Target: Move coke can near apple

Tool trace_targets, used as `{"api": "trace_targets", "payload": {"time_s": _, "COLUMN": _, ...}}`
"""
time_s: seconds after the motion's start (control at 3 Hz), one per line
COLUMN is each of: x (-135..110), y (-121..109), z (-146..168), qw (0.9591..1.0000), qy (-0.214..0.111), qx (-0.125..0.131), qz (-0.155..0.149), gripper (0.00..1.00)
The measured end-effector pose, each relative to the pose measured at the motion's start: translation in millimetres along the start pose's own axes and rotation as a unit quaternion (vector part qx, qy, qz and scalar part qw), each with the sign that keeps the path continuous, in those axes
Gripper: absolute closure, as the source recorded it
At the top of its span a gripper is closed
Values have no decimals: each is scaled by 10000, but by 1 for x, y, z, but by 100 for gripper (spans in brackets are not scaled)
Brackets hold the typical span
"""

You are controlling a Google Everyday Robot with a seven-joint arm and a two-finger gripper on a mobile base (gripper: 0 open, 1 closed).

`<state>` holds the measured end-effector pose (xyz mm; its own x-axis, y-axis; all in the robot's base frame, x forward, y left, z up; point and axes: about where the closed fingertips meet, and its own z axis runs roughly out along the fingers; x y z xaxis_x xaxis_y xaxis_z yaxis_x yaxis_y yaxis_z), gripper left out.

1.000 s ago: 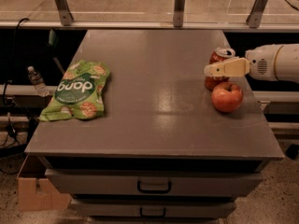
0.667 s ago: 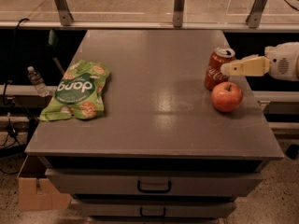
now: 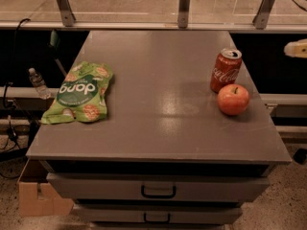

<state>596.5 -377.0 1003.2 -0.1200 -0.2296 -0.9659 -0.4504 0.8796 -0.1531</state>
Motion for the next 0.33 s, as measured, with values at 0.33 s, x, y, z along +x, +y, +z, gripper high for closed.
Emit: {"api": "trace_targets", "payload": {"time_s": 0.33, "x": -30, "y": -23, "z": -18, "qw": 9984, "qy": -341, "qx": 222, "qz": -396, "gripper": 0}}
